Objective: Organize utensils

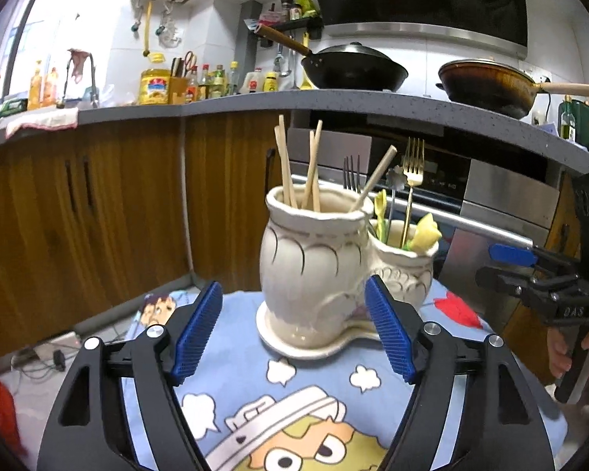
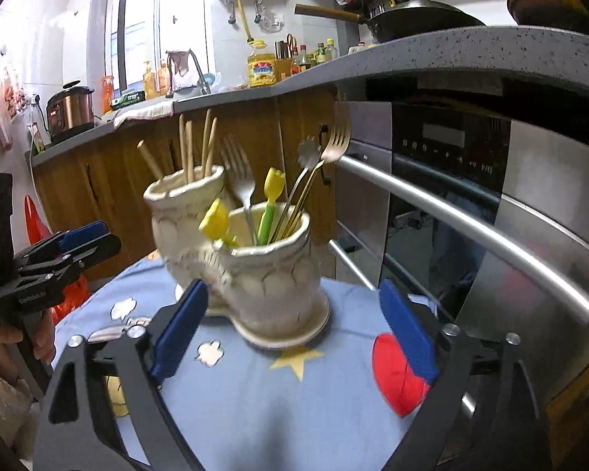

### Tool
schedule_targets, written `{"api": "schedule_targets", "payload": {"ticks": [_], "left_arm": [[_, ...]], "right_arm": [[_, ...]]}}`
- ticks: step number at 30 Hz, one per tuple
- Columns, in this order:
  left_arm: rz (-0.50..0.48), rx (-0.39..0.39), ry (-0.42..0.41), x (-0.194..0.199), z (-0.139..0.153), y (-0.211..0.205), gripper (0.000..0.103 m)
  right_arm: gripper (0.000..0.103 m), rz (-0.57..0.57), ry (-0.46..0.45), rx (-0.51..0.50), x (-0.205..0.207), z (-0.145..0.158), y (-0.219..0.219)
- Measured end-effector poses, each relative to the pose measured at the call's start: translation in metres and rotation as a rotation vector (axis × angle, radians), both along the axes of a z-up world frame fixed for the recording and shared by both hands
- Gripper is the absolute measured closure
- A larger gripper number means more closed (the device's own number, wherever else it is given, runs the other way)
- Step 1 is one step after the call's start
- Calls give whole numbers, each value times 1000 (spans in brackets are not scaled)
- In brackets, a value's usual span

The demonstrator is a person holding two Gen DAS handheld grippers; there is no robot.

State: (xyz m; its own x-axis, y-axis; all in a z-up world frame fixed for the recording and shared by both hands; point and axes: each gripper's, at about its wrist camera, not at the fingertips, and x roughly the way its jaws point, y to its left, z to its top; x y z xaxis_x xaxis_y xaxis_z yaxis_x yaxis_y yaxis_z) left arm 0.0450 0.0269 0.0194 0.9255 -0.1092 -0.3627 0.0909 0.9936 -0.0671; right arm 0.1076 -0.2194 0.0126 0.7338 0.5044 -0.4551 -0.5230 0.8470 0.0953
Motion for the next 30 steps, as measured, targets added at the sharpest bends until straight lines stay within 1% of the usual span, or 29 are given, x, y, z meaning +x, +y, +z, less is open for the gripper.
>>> {"api": "schedule_targets", "payload": {"ticks": [2,3,4,5,6,9,14,17,20,22,26,30], "left_arm": [[2,11,2,-4,-3,-2,27],[4,17,0,-5,-3,-2,24],[8,25,-6,-7,-4,-3,21],[13,29,-20,-11,-5,-2,15],[18,25,-33,-14,-6,-1,11],[26,7,-54,-19,-8,2,9],[35,-3,-71,-26,-15,5,7],[27,-1,-95,-32,-14,4,5],[25,18,-109,-34,-13,-1,5],[24,45,-113,-34,-13,-6,5],[19,84,-100,-32,-14,-14,5],[34,70,-95,-32,-14,-10,5]], "right_arm": [[11,1,-4,-3,-7,-6,3],[9,-1,-15,-8,-11,-8,5],[7,-5,-29,-13,-14,-9,7],[6,-9,-41,-18,-17,-11,8],[6,-16,-59,-22,-20,-12,10],[6,-39,-92,-23,-28,-16,10],[6,-67,-150,-37,-39,-20,12],[6,-79,-177,-32,-43,-18,10],[5,-82,-188,-25,-45,-17,8],[5,-87,-193,-15,-46,-16,6],[5,-93,-198,2,-47,-15,3],[5,-93,-200,0,-47,-15,4]]}}
